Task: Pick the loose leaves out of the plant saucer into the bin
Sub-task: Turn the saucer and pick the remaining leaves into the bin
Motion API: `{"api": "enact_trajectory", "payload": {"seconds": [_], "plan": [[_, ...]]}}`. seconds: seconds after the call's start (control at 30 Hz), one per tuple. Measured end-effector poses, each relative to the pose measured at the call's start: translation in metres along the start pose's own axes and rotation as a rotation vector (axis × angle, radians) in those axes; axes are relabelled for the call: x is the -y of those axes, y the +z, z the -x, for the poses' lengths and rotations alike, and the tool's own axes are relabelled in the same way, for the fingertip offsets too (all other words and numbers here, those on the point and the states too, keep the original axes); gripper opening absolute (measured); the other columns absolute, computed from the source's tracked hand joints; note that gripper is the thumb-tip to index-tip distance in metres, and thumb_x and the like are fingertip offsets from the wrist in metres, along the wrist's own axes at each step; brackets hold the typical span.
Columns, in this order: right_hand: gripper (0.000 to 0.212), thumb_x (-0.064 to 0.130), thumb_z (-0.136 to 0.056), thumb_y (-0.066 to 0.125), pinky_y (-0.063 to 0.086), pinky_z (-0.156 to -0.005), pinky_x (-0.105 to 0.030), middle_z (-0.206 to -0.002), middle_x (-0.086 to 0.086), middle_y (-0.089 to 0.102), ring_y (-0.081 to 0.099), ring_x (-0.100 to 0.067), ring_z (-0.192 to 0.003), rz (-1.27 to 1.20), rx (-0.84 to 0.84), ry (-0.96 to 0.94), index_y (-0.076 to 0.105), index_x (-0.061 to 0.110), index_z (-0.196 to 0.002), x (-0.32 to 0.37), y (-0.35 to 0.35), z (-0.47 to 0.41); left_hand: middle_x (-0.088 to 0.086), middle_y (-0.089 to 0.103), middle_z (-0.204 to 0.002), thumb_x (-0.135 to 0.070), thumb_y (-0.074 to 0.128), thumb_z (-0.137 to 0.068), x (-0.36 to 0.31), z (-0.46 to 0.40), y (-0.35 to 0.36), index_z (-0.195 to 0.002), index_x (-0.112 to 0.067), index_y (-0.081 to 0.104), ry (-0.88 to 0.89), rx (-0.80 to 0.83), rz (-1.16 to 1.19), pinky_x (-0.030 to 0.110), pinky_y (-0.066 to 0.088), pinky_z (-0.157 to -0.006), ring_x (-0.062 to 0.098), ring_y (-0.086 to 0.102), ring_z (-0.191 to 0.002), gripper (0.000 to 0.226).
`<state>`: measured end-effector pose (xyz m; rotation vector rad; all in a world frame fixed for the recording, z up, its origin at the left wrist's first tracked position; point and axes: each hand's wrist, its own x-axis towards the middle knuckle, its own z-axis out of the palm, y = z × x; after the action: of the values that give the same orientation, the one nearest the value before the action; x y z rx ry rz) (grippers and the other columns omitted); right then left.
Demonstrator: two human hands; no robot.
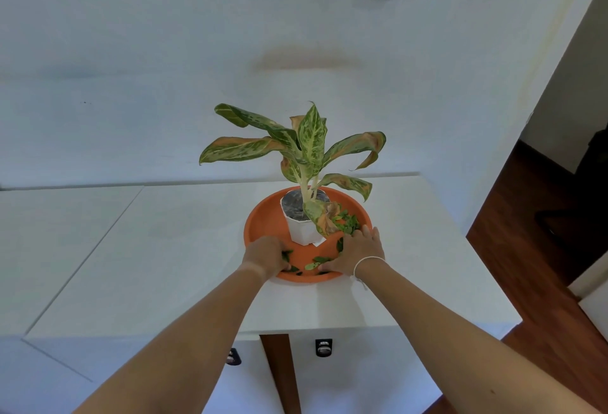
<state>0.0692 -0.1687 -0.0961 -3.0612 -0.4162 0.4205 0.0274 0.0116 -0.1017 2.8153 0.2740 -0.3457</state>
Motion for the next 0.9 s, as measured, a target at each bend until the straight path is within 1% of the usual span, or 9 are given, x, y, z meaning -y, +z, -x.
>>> {"api": "enact_trajectory", "payload": {"seconds": [0.13,0.3,0.4,0.47,0.57,0.63,0.73,0.8,0.9], "plan": [[0.082,0.072,-0.069,0.058,0.017,-0.118,-0.040,-0.135,-0.005,0.051,0.038,-0.026,-0.132,-0.022,-0.044,-0.027,0.052,0.020,-0.131,0.006,0.001,-0.004,0.007,0.072,-0.104,-0.017,0.059,-0.089,0.004,-0.001,0.003,-0.110,-0.014,0.071,-0.003,-0.017,0.050,0.031,0.053,-0.087,0.023,0.066,-0.095,0.024],[0.049,0.041,-0.078,0.071,0.050,-0.087,-0.029,-0.118,-0.005,0.062,0.060,-0.023,-0.106,-0.192,-0.005,-0.050,0.062,0.015,-0.119,0.017,0.005,-0.008,0.011,0.074,-0.097,-0.007,0.050,-0.091,0.002,0.002,0.010,-0.097,-0.005,0.075,0.008,-0.086,0.144,0.033,0.056,-0.084,0.024,0.068,-0.086,0.025],[0.038,0.019,-0.084,0.067,0.047,-0.079,-0.025,-0.119,-0.008,0.062,0.062,-0.023,-0.102,-0.306,0.039,-0.052,0.061,0.009,-0.120,0.022,0.007,-0.008,0.015,0.072,-0.093,-0.006,0.048,-0.092,-0.001,0.004,0.010,-0.083,-0.006,0.071,0.013,-0.104,0.190,0.031,0.054,-0.081,0.023,0.063,-0.075,0.025],[0.030,0.008,-0.089,0.057,0.047,-0.077,-0.025,-0.115,-0.009,0.063,0.059,-0.023,-0.093,-0.344,0.041,-0.061,0.061,0.006,-0.119,0.023,0.006,-0.008,0.016,0.072,-0.095,-0.004,0.048,-0.091,-0.002,0.005,0.009,-0.086,-0.004,0.073,0.021,-0.104,0.192,0.033,0.054,-0.082,0.027,0.066,-0.081,0.026],[0.037,0.008,-0.098,0.038,0.045,-0.070,-0.020,-0.109,-0.004,0.056,0.043,-0.015,-0.088,-0.438,0.023,-0.073,0.051,0.005,-0.133,0.023,0.001,-0.011,0.017,0.072,-0.096,0.000,0.048,-0.088,0.000,0.004,0.008,-0.087,0.000,0.074,0.013,-0.093,0.213,0.035,0.056,-0.085,0.031,0.068,-0.091,0.026],[0.041,0.007,-0.100,0.032,0.043,-0.068,-0.020,-0.114,-0.008,0.057,0.044,-0.015,-0.090,-0.416,0.012,-0.088,0.046,0.005,-0.138,0.021,0.003,-0.011,0.017,0.072,-0.097,0.005,0.046,-0.085,0.003,0.003,0.009,-0.082,-0.003,0.072,0.003,-0.097,0.223,0.034,0.055,-0.085,0.030,0.068,-0.092,0.028],[0.036,0.000,-0.093,0.038,0.051,-0.081,-0.024,-0.116,-0.013,0.066,0.062,-0.026,-0.098,-0.441,-0.013,-0.053,0.064,0.005,-0.118,0.021,0.008,-0.003,0.012,0.073,-0.101,0.009,0.042,-0.086,0.003,0.003,0.006,-0.088,-0.002,0.075,-0.026,-0.123,0.301,0.026,0.051,-0.082,0.021,0.065,-0.090,0.035],[0.036,-0.002,-0.091,0.041,0.051,-0.090,-0.028,-0.116,-0.011,0.066,0.062,-0.026,-0.104,-0.488,-0.007,-0.030,0.066,0.006,-0.115,0.019,0.008,-0.004,0.010,0.072,-0.107,0.008,0.040,-0.089,0.001,0.002,0.001,-0.092,-0.003,0.076,-0.064,-0.149,0.397,0.025,0.048,-0.089,0.021,0.063,-0.097,0.038],[0.039,-0.004,-0.089,0.043,0.048,-0.085,-0.026,-0.117,-0.011,0.065,0.059,-0.024,-0.099,-0.623,0.021,0.046,0.065,0.008,-0.119,0.016,0.001,-0.011,0.010,0.067,-0.112,0.009,0.036,-0.090,-0.001,0.004,-0.008,-0.098,-0.003,0.074,-0.158,-0.188,0.636,0.026,0.050,-0.087,0.022,0.060,-0.099,0.040]]}}
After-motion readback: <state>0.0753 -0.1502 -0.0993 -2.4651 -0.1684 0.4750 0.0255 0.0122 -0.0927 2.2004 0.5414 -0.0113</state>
